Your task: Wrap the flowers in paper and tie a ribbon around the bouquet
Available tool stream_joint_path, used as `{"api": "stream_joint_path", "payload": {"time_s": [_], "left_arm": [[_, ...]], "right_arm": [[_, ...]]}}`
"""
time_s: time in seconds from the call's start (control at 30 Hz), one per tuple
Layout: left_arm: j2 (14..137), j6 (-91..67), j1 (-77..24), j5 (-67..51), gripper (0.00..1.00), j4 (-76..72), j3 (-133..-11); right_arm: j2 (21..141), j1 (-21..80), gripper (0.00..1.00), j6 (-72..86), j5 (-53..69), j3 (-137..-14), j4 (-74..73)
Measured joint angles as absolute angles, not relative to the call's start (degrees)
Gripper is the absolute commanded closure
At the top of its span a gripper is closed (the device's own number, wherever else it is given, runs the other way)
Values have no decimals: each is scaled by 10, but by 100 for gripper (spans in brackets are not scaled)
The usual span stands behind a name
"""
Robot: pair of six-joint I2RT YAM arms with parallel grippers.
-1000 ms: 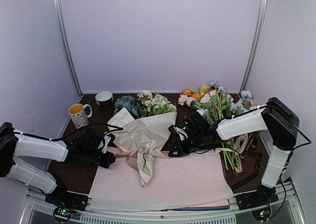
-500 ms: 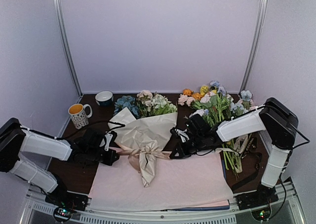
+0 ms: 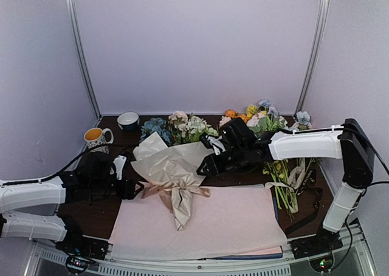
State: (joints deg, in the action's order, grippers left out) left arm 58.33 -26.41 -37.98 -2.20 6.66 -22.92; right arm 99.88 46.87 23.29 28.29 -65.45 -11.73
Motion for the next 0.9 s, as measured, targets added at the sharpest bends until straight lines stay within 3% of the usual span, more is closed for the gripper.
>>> {"api": "stream_joint_path", "payload": {"time_s": [0.1,0.2,0.27,0.4,0.6,0.7,0.9], "left_arm": [[550,-260,-380,-3,37,79,-229],[547,-254,-380,6,38,79,-229],[556,-249,-380,8,38,79,-229],[585,-246,-380,6,38,78,-229],[606,-245,-380,-1,38,73,-229],[607,-245,-380,-2,38,69,-229],[619,-245,-380,-5,42,60,-228]], "right_arm": [[1009,510,66,214,279,-717,-126],[1039,547,54,203,268,-779,-133],[1058,557,55,199,262,-794,-139],[1093,555,70,194,246,-804,-167],[1116,555,80,183,253,-805,-199],[1119,556,100,185,262,-805,-200],[1119,559,100,182,285,-808,-199]]}}
